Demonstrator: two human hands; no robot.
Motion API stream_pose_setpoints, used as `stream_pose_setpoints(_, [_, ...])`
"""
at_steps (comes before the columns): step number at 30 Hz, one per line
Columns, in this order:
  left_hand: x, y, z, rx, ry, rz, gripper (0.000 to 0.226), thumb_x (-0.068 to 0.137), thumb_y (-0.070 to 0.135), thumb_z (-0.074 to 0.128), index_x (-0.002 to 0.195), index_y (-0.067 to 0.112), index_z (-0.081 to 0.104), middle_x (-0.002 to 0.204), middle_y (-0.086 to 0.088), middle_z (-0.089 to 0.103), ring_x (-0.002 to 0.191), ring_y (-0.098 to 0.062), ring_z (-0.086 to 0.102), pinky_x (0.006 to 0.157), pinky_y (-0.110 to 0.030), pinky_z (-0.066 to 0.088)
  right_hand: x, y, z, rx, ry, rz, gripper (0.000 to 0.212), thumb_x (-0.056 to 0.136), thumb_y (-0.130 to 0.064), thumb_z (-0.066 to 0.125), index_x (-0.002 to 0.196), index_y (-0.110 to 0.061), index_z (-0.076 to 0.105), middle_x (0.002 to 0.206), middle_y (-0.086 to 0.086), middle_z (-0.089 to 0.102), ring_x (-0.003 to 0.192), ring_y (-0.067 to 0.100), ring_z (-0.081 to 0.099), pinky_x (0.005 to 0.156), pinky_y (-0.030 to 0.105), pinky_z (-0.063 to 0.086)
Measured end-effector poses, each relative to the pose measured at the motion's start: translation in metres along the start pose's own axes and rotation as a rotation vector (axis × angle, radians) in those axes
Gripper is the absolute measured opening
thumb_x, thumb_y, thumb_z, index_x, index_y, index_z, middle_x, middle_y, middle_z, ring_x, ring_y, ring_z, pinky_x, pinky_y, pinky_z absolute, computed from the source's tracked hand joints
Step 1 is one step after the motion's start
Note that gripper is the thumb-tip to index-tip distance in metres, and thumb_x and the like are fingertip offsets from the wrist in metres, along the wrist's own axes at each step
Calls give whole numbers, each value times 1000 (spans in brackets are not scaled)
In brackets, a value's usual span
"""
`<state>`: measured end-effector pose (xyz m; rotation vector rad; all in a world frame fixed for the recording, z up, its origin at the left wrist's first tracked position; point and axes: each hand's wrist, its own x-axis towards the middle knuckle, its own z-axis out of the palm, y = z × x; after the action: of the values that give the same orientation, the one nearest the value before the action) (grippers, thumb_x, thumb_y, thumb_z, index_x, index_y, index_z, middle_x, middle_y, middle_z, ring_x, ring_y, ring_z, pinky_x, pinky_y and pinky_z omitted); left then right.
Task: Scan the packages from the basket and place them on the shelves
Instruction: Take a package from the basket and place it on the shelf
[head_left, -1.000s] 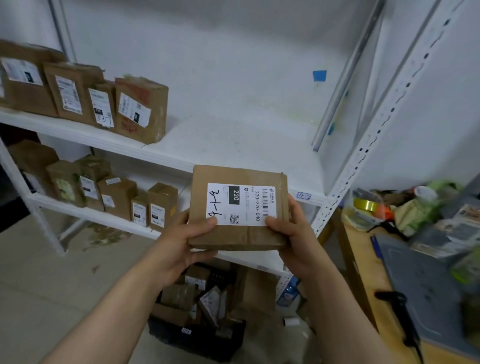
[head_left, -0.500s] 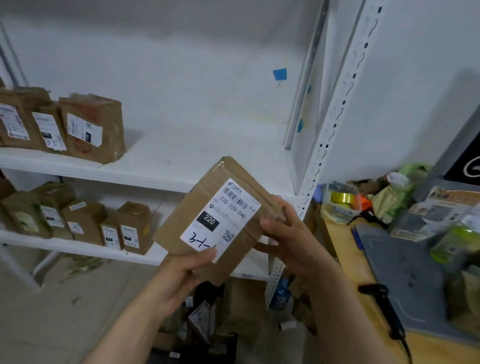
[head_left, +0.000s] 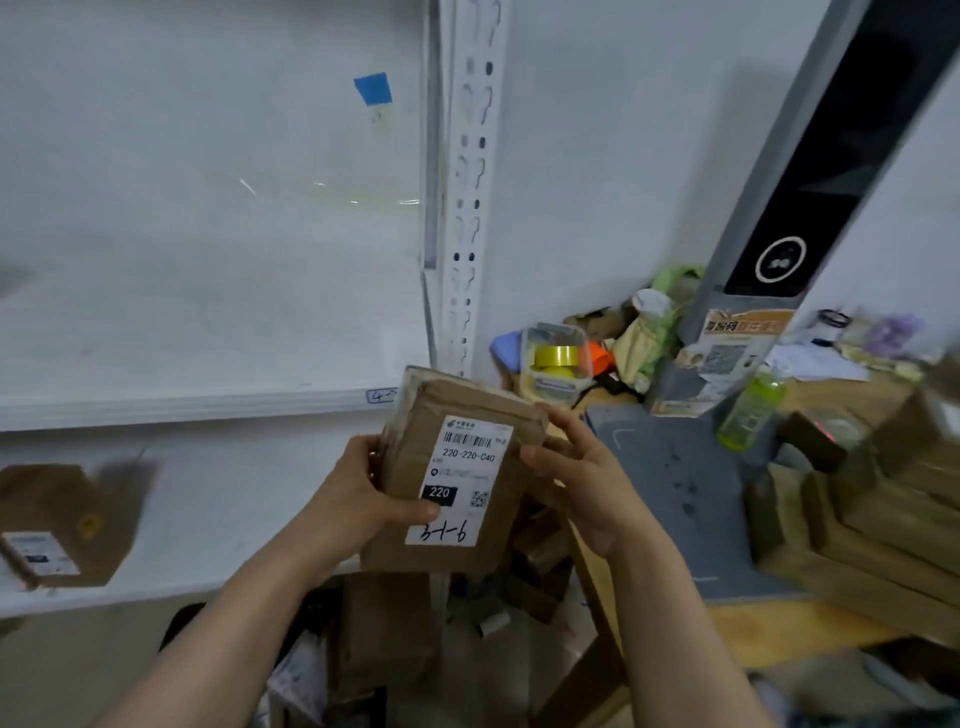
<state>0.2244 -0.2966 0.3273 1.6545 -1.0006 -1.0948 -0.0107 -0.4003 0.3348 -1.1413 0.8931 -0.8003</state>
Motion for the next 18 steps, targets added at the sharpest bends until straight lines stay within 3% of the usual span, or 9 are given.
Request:
stream_pose_setpoints(3, [33,-12,39,18,21,-47,91,57,15,97,125,24,37,123,0,58,107,-20,64,85,-39,59,16,27,-46,-147,304,95,35,91,-18,74,122,-30,62,111,1,71,104,20,68,89,37,55])
stream_pose_setpoints(7, [64,-33,81,-50,-28,-150,87,62,14,94,125,23,34,123,-3,60,104,-23,66,81,-39,59,28,76,-110,-252,574,290,28,87,-24,76,110,-26,61,112,4,67,97,25,68,88,51,58])
stream_pose_setpoints(10, [84,-49,98,-46,-45,-205,88,62,13,94,126,20,34,122,-3,61,104,-23,66,78,-37,59,32,103,-135,-424,658,394,34,84,-21,78,109,-17,55,108,6,64,102,28,63,93,48,54])
stream_pose_setpoints(14, [104,-73,107,-5,-81,-271,90,57,17,96,128,13,41,119,-4,66,101,-23,70,77,-40,62,33,132,-146,-550,689,524,36,90,-25,70,121,-21,52,118,10,61,115,34,60,99,48,50])
stream_pose_setpoints(18, [111,-85,116,9,-100,-318,90,57,18,96,128,14,40,119,-5,67,99,-23,71,73,-38,63,39,170,-166,-675,666,570,49,91,-25,62,138,-24,50,125,10,60,108,32,63,95,50,54])
